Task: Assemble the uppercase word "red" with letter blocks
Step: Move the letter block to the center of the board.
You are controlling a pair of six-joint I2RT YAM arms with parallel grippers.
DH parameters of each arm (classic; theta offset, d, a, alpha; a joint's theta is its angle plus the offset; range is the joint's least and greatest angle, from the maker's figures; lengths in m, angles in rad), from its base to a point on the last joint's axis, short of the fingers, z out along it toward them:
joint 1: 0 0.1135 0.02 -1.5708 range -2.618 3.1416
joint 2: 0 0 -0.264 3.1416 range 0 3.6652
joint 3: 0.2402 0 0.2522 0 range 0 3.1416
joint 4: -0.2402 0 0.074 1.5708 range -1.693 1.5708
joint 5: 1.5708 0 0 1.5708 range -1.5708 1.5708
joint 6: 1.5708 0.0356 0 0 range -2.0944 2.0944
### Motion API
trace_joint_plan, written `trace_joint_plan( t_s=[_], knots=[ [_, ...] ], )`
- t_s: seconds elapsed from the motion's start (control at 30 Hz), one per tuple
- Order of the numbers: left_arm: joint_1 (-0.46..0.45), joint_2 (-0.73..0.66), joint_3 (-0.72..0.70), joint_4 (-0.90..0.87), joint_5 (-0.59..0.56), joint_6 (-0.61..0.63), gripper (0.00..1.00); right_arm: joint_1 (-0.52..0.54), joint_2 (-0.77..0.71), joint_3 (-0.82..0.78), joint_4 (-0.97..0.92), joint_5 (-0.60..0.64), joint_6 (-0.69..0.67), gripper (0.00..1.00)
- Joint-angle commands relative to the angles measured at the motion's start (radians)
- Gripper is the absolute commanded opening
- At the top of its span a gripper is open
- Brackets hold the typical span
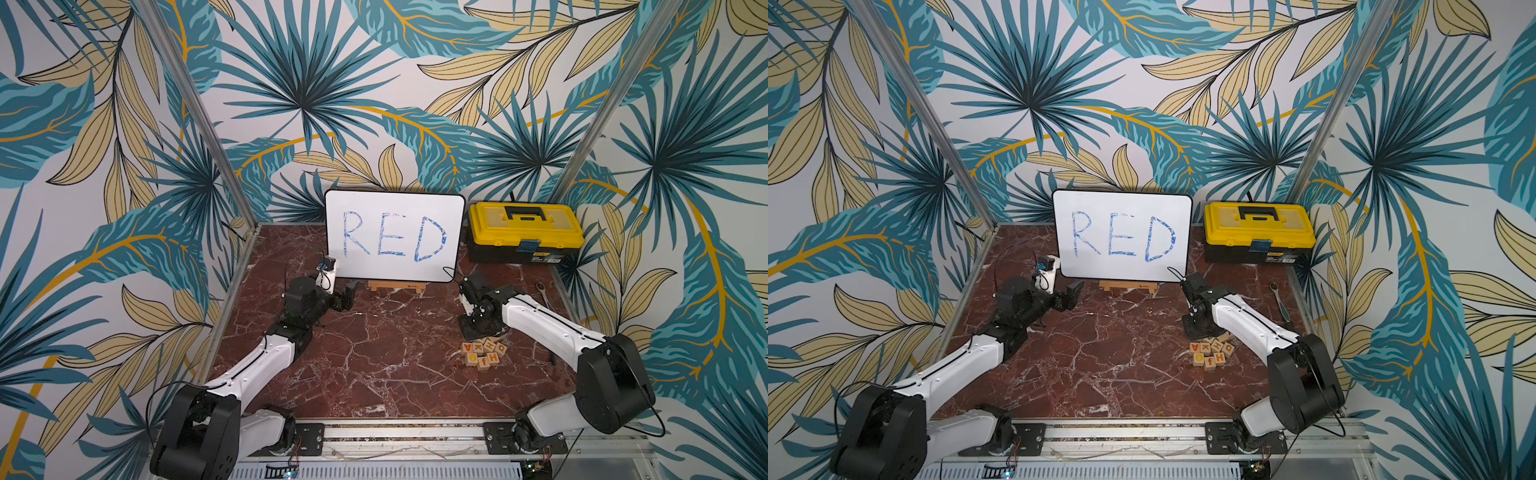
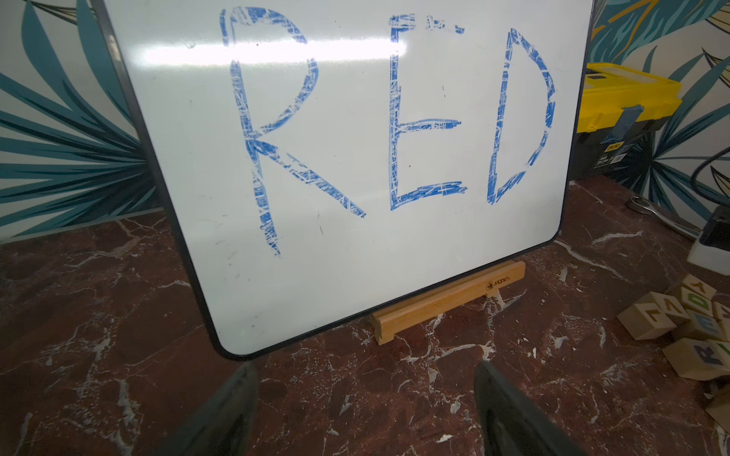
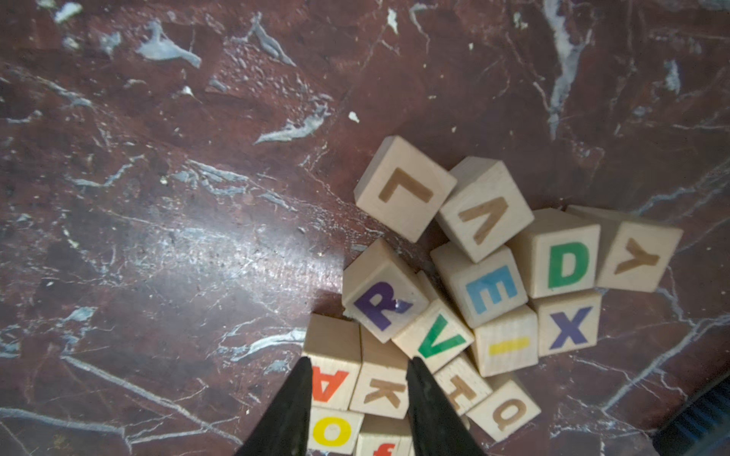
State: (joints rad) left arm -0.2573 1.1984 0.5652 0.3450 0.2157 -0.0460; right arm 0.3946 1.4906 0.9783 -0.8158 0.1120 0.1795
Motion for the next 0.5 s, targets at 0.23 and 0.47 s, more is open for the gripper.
trace_joint_plan(
  t_s=[0.23, 0.47],
  knots=[
    [0.012, 0.01, -0.014, -0.001, 0.028, -0.005, 0.86, 0.004, 0.076, 0.033, -0.017, 0.066, -0.02, 0.42],
    [0.013, 0.009, -0.013, -0.001, 0.032, -0.004, 0.86, 0.002, 0.1, 0.081, -0.046, 0.096, -0.065, 0.42]
  ],
)
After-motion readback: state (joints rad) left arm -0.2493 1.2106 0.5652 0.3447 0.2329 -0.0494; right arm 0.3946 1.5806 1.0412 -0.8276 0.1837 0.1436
